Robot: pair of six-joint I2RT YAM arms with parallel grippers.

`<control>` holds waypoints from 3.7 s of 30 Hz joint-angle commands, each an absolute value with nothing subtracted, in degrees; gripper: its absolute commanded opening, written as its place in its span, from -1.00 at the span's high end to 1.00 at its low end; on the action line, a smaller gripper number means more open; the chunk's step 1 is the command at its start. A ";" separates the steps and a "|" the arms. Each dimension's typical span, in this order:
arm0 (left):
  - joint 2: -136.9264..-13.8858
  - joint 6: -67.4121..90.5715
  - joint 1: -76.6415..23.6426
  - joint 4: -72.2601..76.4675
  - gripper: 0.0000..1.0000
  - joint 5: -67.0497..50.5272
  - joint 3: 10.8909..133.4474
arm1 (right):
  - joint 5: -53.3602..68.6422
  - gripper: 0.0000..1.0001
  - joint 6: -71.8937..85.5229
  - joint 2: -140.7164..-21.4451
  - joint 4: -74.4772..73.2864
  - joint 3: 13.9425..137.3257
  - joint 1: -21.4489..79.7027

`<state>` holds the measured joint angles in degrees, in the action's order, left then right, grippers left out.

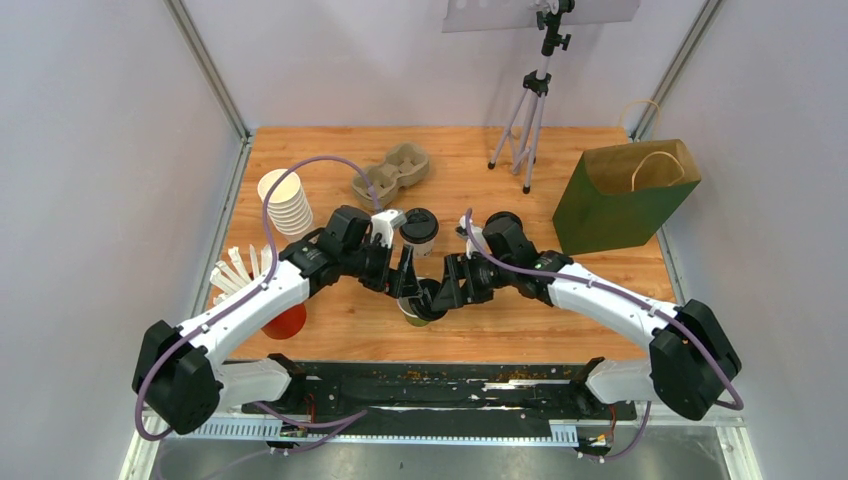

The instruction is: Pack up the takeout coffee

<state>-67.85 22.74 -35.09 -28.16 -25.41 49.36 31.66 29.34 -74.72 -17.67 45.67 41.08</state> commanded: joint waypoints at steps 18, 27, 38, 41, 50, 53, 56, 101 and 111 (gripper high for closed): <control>-70.68 21.76 -34.85 -23.67 -0.55 -30.15 48.81 | 32.17 -0.26 29.12 -76.61 -15.98 51.38 44.54; -70.51 19.04 -34.85 -27.11 -0.33 -27.02 50.00 | 31.51 -0.12 28.86 -77.87 -15.79 52.11 44.67; -68.73 19.69 -34.81 -25.10 -0.13 -28.36 49.28 | 31.14 0.07 28.94 -77.04 -15.92 52.67 44.69; -68.47 20.52 -34.85 -23.73 -0.06 -29.09 48.66 | 31.11 0.12 28.57 -77.89 -16.16 52.84 44.65; -68.27 20.73 -34.89 -23.74 -0.27 -29.87 48.52 | 29.58 0.24 28.44 -78.12 -17.41 53.48 44.70; -68.76 18.32 -34.87 -27.56 -0.35 -26.57 50.14 | 29.48 0.25 28.40 -78.48 -18.02 53.76 44.69; -69.23 16.01 -34.81 -30.88 -0.48 -24.65 52.28 | 28.99 0.25 28.51 -78.18 -19.68 54.57 44.65; -60.72 27.85 -26.03 -22.28 -0.15 -32.65 38.50 | 34.58 0.40 27.29 -89.06 -20.36 62.31 45.88; -62.05 26.22 -26.06 -21.43 -0.08 -32.82 36.83 | 31.44 0.44 26.29 -88.30 -21.71 60.68 45.88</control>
